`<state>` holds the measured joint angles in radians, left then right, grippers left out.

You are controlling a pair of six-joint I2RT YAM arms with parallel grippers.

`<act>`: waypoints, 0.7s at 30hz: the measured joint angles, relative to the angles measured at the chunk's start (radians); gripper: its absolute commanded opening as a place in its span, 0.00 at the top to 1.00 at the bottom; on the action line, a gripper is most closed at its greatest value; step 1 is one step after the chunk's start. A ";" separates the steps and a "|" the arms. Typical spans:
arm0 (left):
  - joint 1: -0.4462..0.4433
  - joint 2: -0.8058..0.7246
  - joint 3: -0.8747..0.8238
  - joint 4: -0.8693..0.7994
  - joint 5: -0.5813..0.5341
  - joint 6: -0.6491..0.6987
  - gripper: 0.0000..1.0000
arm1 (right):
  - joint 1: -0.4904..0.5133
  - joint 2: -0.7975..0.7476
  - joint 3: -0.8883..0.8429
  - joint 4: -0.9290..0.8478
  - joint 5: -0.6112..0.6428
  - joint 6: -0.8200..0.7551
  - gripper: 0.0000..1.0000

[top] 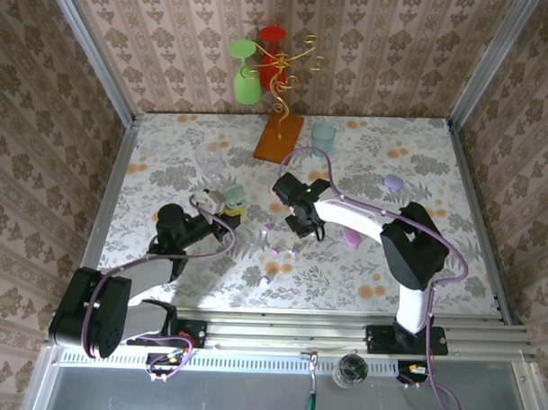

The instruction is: Insert the wireless bluetooth earbuds into the charging case

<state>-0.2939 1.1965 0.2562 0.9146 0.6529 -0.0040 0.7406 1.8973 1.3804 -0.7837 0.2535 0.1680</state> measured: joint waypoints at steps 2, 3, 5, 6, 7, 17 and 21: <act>0.011 -0.028 0.000 -0.005 0.003 -0.001 0.68 | 0.011 0.029 0.014 -0.022 0.026 0.001 0.62; 0.014 -0.041 0.000 -0.007 0.005 -0.001 0.68 | 0.013 0.042 0.020 -0.033 0.037 0.001 0.62; 0.015 -0.053 0.000 -0.009 0.006 -0.001 0.68 | 0.015 0.063 0.026 -0.041 0.055 0.003 0.62; 0.015 -0.054 0.000 -0.009 0.008 -0.001 0.68 | 0.015 0.073 0.026 -0.040 0.060 0.004 0.62; 0.015 -0.053 0.000 -0.011 0.010 -0.001 0.68 | 0.015 0.083 0.026 -0.042 0.065 0.004 0.62; 0.015 -0.048 0.000 -0.013 0.025 -0.004 0.68 | 0.016 0.136 0.040 -0.057 0.119 0.003 0.63; 0.015 -0.047 0.000 -0.013 0.027 -0.005 0.68 | 0.012 0.146 0.041 -0.062 0.139 0.004 0.67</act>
<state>-0.2787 1.1500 0.2562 0.9020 0.6796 -0.0086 0.7525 2.0438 1.4216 -0.8459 0.3927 0.1719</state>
